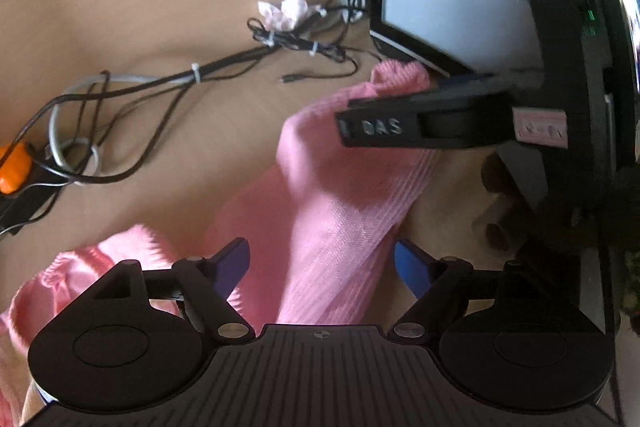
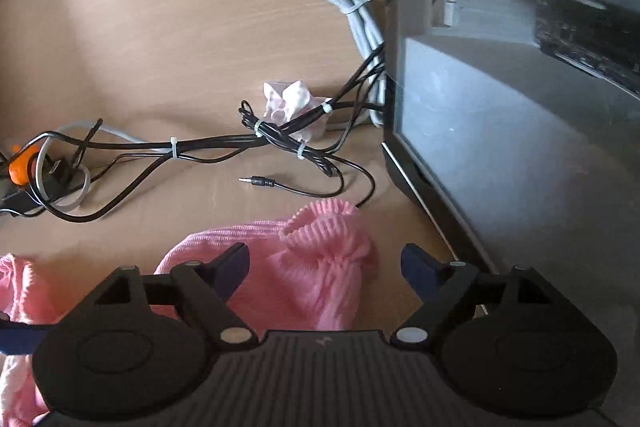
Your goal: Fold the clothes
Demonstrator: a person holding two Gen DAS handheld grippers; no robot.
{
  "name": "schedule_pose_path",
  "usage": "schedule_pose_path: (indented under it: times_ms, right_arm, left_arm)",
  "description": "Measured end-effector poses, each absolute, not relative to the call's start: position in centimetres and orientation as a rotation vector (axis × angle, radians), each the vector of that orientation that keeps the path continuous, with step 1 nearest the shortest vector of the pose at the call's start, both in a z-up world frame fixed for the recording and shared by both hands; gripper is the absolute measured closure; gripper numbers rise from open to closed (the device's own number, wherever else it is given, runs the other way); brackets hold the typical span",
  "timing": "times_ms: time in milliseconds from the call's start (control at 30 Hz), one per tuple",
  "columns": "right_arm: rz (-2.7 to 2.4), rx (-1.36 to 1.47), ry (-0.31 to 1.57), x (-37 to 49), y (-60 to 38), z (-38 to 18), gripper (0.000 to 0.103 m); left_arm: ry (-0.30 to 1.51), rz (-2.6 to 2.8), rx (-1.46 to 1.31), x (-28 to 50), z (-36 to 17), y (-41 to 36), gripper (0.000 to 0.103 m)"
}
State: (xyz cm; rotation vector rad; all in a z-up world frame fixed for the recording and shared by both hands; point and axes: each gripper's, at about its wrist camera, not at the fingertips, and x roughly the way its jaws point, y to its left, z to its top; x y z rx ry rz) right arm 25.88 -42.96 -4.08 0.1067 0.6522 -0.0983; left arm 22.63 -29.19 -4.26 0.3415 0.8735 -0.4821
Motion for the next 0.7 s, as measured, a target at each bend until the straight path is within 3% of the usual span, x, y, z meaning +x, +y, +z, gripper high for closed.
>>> schedule_pose_path:
  times_ms: [67, 133, 167, 233, 267, 333, 533, 700]
  right_arm:
    - [-0.066, 0.1, 0.661, 26.5, -42.9, -4.5, 0.024]
    - [-0.018, 0.103, 0.681, 27.0, -42.7, -4.8, 0.045]
    - [0.005, 0.109, 0.698, 27.2, -42.6, -4.9, 0.06]
    - [0.038, 0.13, 0.705, 26.9, -42.6, -4.5, 0.073]
    - [0.056, 0.148, 0.711, 26.7, -42.6, -4.3, 0.078]
    - [0.075, 0.183, 0.701, 26.0, -42.8, -3.3, 0.079]
    - [0.128, 0.224, 0.585, 21.5, -42.2, 2.8, 0.082]
    - [0.262, 0.167, 0.492, 18.0, -36.6, 8.3, 0.082]
  left_arm:
    - [0.879, -0.473, 0.354, 23.0, -4.9, -29.4, 0.025]
    - [0.878, -0.483, 0.344, 23.2, -5.0, -29.3, 0.032]
    - [0.877, -0.492, 0.336, 23.2, -4.9, -29.2, 0.037]
    - [0.876, -0.507, 0.321, 23.4, -4.8, -29.1, 0.059]
    - [0.874, -0.504, 0.322, 23.4, -4.8, -29.0, 0.064]
    - [0.871, -0.499, 0.323, 23.5, -4.7, -28.9, 0.083]
    - [0.804, -0.55, 0.256, 21.8, -1.7, -27.3, 0.094]
    - [0.715, -0.555, 0.137, 18.6, 2.5, -22.3, 0.095]
